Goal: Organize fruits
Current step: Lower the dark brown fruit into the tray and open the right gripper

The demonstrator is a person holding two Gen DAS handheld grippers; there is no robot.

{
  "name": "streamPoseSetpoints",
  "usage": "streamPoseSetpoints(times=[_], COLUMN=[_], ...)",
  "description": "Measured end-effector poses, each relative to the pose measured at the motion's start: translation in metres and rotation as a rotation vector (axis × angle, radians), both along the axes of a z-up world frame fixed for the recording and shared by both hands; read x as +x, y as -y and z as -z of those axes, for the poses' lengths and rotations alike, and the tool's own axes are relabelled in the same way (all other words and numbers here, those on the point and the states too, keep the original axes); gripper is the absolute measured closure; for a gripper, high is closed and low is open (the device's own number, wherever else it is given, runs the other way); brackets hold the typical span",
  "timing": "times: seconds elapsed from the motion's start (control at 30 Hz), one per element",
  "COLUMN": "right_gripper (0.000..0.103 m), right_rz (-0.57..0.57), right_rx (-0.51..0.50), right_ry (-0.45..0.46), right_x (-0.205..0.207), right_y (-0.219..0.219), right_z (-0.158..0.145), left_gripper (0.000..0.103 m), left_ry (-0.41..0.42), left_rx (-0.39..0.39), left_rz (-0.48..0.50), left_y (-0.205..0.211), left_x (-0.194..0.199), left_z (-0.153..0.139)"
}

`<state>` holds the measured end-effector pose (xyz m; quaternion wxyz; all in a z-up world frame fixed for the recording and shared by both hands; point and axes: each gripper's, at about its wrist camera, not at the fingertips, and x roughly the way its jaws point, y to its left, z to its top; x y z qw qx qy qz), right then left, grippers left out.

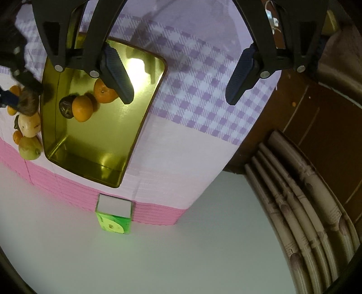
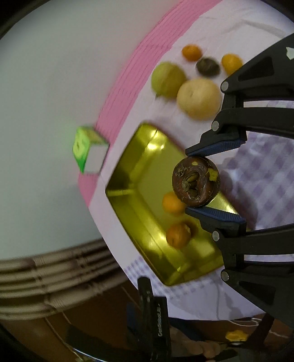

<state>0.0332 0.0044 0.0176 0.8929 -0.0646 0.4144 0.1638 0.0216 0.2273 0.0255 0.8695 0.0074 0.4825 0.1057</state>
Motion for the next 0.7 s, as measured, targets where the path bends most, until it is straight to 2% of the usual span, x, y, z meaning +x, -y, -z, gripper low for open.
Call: streamPoseSetpoints(times=[0.3,0.7], right_gripper=[0.062,0.062], right_rz=[-0.058,-0.084], right_rx=[-0.072,-0.102], right_ry=[-0.061,-0.106], right_x=[0.013,0.017], right_y=[-0.036,-0.05], right_z=[0.02,0.036], left_gripper=[0.019,0.018], left_ry=[-0.003,-0.011], left_rx=[0.02,0.007], left_rz=[0.01,0.01], left_y=[0.002,0.003], left_x=[0.003,0.004], left_z=[0.005,0.008])
